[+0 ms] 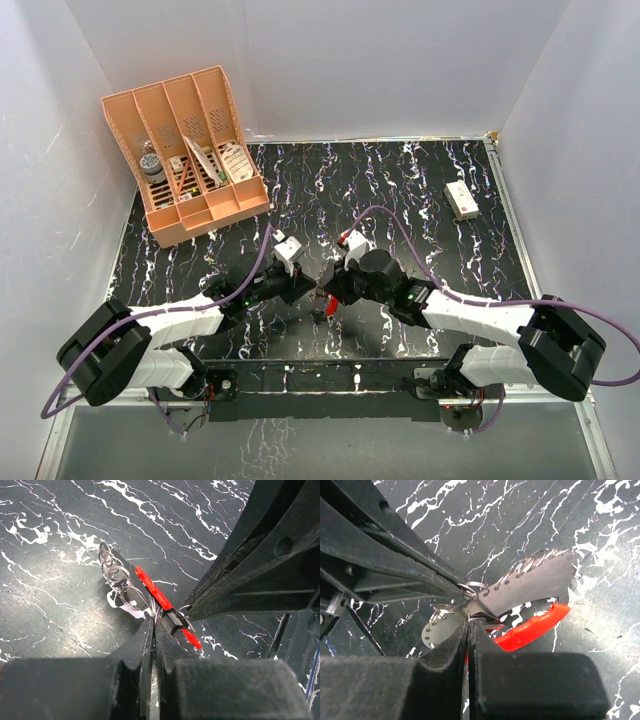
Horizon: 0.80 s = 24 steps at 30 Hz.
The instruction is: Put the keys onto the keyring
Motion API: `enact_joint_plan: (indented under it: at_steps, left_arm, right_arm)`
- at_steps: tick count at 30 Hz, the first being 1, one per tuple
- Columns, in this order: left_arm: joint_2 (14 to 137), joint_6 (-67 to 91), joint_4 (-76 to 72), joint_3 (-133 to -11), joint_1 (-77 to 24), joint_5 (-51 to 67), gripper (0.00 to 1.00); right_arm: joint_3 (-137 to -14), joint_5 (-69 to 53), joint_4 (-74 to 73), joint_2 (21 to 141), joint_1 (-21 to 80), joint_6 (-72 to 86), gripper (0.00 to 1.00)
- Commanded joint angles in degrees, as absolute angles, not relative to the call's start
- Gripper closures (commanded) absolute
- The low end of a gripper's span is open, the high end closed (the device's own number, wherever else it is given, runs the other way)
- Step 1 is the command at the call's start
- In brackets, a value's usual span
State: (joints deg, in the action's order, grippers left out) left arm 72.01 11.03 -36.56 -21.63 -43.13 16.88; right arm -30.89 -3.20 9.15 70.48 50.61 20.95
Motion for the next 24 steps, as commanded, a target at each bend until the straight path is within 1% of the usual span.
enact_joint_plan:
  at_steps: [1, 24]
  left_arm:
    - [70.66, 9.93, -37.52, -21.71, -43.90, 16.26, 1.00]
    - [71.15, 8.98, -36.65, -23.01, -45.02, 15.99, 1.00]
  right_arm:
    - [-34.79, -3.38, 13.12, 70.05, 50.29, 20.72, 1.00]
    - [-36.45, -5.50, 13.49, 72.50, 49.70, 20.49, 1.00]
